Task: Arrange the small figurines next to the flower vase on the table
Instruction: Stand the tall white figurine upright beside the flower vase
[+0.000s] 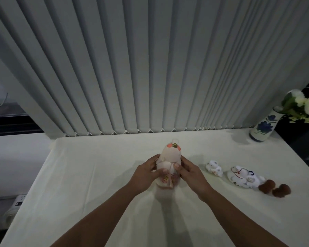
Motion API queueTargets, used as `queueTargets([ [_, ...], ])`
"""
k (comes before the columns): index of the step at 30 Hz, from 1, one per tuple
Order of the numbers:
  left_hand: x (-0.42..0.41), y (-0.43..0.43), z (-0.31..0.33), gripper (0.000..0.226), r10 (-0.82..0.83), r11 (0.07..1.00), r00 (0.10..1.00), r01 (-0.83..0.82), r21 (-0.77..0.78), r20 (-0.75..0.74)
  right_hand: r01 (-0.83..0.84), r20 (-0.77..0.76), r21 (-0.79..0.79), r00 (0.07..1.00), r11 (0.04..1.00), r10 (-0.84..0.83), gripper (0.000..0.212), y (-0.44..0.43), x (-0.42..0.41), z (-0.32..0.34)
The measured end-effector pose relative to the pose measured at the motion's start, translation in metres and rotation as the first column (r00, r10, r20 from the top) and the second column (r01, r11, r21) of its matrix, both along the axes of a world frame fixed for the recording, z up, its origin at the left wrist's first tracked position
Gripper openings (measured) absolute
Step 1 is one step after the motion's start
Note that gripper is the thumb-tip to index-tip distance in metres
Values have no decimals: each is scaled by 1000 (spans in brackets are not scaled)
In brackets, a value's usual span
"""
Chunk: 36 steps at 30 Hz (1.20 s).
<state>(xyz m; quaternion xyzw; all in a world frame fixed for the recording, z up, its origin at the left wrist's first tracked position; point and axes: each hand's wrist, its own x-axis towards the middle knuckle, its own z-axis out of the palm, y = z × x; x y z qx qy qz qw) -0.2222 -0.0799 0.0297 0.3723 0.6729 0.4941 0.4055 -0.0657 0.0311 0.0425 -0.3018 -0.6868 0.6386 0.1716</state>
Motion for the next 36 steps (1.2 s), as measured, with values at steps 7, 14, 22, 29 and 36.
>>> queueTargets([
  [7, 27, 58, 13, 46, 10, 1000, 1000, -10, 15, -21, 27, -15, 26, 1000, 999, -27, 31, 56, 23, 12],
  [14, 37, 101, 11, 46, 21, 1000, 997, -21, -6, -68, -24, 5, 76, 1000, 997, 24, 29, 101, 32, 12],
  [22, 44, 128, 5, 62, 15, 997, 986, -27, -72, -169, -74, 34, 69, 997, 995, 72, 31, 134, 33, 3],
  [29, 48, 134, -2, 68, 45, 992, 987, -63, -113, -156, -127, 86, 86, 989, 988, 119, 33, 150, 33, 2],
  [36, 56, 135, -5, 63, 57, 989, 984, -79, -123, -169, -145, 118, 33, 983, 989, 141, 38, 159, 41, -2],
])
